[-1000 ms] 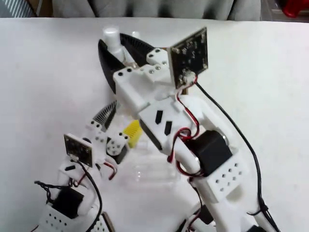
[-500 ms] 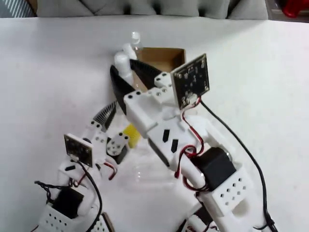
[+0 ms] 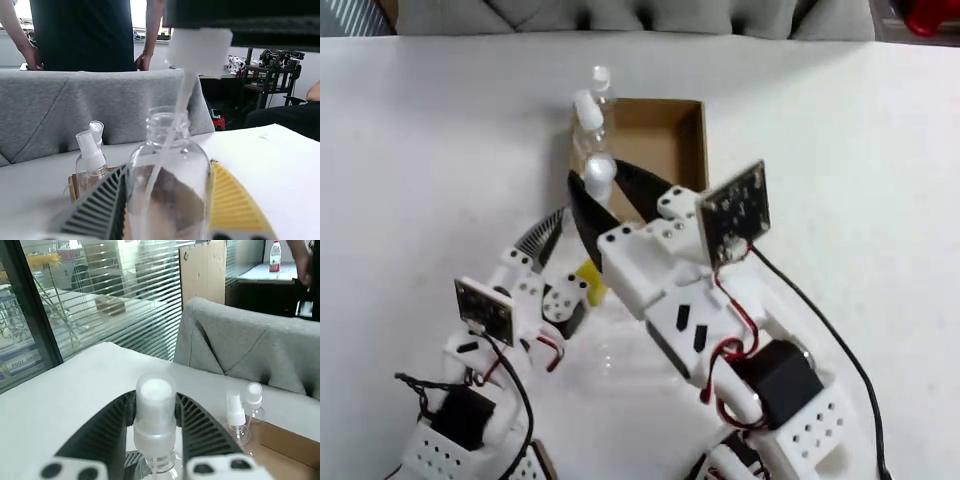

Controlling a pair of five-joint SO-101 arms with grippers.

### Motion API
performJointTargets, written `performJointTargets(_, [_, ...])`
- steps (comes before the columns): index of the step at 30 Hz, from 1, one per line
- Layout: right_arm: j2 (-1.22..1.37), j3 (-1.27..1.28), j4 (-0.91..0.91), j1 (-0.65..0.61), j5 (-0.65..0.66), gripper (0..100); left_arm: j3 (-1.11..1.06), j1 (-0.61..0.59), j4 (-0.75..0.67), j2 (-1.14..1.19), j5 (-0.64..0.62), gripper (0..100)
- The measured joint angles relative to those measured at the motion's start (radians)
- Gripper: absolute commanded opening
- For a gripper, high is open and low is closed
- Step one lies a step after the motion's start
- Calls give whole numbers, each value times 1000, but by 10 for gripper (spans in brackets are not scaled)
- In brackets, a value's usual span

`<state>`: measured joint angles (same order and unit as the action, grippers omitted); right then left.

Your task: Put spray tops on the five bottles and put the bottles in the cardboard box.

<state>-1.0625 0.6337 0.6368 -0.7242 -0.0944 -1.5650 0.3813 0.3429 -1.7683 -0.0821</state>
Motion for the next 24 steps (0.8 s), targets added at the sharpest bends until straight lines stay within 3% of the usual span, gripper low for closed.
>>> performJointTargets(24, [94,15,-68,-2,74,16,0,-3,-2,0,3,24])
